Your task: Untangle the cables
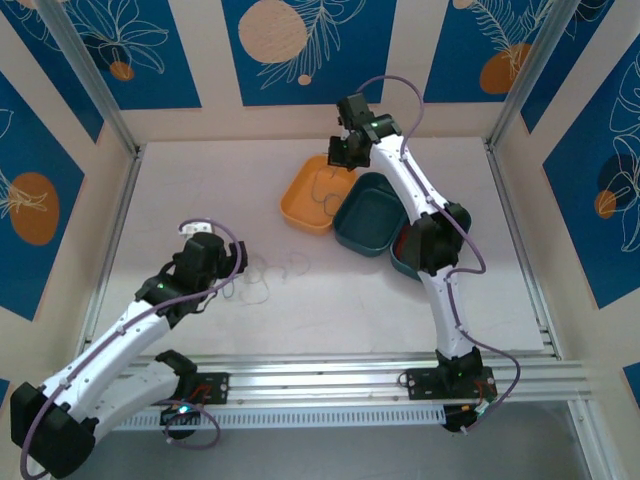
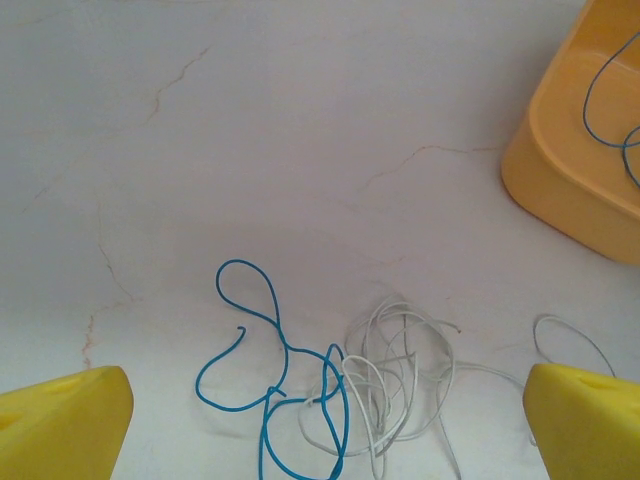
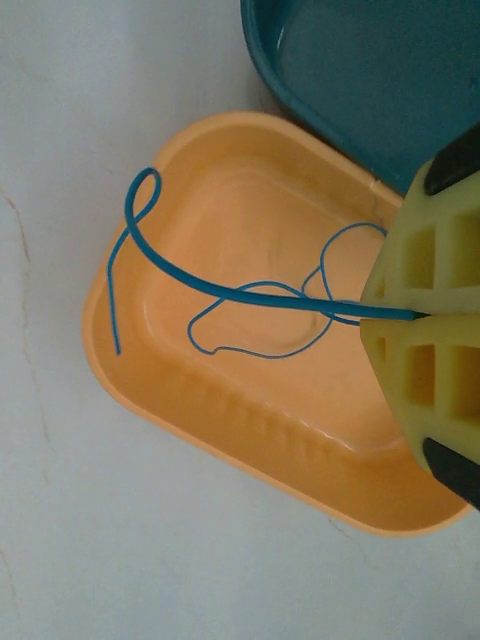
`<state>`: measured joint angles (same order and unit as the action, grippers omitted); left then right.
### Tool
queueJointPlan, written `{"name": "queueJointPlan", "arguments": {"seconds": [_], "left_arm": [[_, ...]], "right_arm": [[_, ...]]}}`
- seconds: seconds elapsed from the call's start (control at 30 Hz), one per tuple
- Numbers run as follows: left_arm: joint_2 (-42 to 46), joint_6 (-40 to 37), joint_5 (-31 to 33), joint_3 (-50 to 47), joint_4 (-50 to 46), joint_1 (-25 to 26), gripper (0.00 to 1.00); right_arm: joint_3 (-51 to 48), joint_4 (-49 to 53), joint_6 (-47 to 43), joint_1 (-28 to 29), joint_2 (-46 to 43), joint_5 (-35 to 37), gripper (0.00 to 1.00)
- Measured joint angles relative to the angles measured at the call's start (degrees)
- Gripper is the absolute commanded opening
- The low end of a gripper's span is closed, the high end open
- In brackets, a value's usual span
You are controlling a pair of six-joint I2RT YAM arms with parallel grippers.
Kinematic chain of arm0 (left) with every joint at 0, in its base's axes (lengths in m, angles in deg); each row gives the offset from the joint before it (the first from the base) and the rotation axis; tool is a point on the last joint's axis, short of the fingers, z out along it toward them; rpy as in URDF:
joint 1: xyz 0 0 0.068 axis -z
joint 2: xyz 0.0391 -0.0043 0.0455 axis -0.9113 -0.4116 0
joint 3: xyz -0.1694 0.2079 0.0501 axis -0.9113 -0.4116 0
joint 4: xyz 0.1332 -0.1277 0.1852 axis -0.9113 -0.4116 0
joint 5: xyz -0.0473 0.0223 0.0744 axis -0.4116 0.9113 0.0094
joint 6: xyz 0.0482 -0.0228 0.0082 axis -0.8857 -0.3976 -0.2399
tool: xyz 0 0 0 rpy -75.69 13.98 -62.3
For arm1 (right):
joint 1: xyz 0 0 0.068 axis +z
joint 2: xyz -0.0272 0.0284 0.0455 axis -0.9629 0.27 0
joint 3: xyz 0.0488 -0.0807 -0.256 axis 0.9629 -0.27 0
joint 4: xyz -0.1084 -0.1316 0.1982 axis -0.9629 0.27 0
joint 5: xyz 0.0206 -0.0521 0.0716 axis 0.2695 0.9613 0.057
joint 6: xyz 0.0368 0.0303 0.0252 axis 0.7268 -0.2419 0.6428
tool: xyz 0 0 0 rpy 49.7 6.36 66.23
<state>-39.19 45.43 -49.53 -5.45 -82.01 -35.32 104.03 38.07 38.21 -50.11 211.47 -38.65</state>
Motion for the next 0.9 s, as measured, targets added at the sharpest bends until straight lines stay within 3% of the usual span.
{"name": "queueJointPlan", "arguments": {"seconds": [0.33, 0.53, 0.9], "left_arm": [[-1.81, 0.0, -0.79, 0.0, 0.17, 0.0, 1.0], [-2.97, 0.02, -1.49, 0.0, 0.26, 0.0, 1.0], [-4.0, 0.02, -3.43, 0.02, 0.5, -0.76, 1.0]], "right_arm": [[-2.93, 0.44, -0.02, 2.45, 3.45, -4.66, 0.01], [-2.93, 0.61, -0.11, 4.2, 3.85, -5.33, 0.27], [-7.54, 2.54, -0.28, 5.29, 1.62, -0.28, 0.44]]}}
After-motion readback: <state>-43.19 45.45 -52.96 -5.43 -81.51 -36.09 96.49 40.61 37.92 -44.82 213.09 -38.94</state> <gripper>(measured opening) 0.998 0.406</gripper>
